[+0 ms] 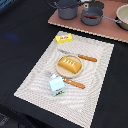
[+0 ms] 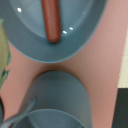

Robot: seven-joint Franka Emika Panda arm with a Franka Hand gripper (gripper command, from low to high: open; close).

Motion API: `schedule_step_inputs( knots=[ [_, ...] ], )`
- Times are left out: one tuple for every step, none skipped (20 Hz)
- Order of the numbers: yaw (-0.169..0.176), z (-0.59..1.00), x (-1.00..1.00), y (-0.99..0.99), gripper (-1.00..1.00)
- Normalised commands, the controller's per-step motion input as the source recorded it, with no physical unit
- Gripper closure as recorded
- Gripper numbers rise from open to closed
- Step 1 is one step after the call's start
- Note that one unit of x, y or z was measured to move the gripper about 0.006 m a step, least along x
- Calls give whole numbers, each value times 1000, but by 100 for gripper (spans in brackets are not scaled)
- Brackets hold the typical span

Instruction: Interact with the objects in diverse but meaningful ways.

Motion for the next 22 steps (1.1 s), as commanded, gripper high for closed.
schedule_step_inputs(
  knots=[
    [0, -23, -534, -797, -100],
    [0, -23, -537, -797, -100],
    [0, -20, -534, -797, -100],
    [0, -23, -537, -800, -100],
    [0, -34, -540, -794, -100],
    [0, -83, -543, -771, -100],
    [0, -131, -549, -743, -100],
    [3, -183, -534, -703, -100],
    [19, -211, -511, -660, -100],
    [31, -211, -491, -634, -100],
    [46, -200, -454, -606, -100],
    [72, -211, -397, -560, -100],
    [118, -211, -377, -423, -100],
    [124, -240, -397, -383, -100],
    [125, -280, -414, -371, -100],
    [125, -297, -420, -366, -100],
    [137, -280, -417, -340, -100],
    [148, -274, -411, -314, -100],
    [162, -211, -386, -280, -100],
    [162, -186, -391, -277, -100],
    [162, -69, -357, -303, -100],
    [152, 0, -260, -386, -100]
  ],
)
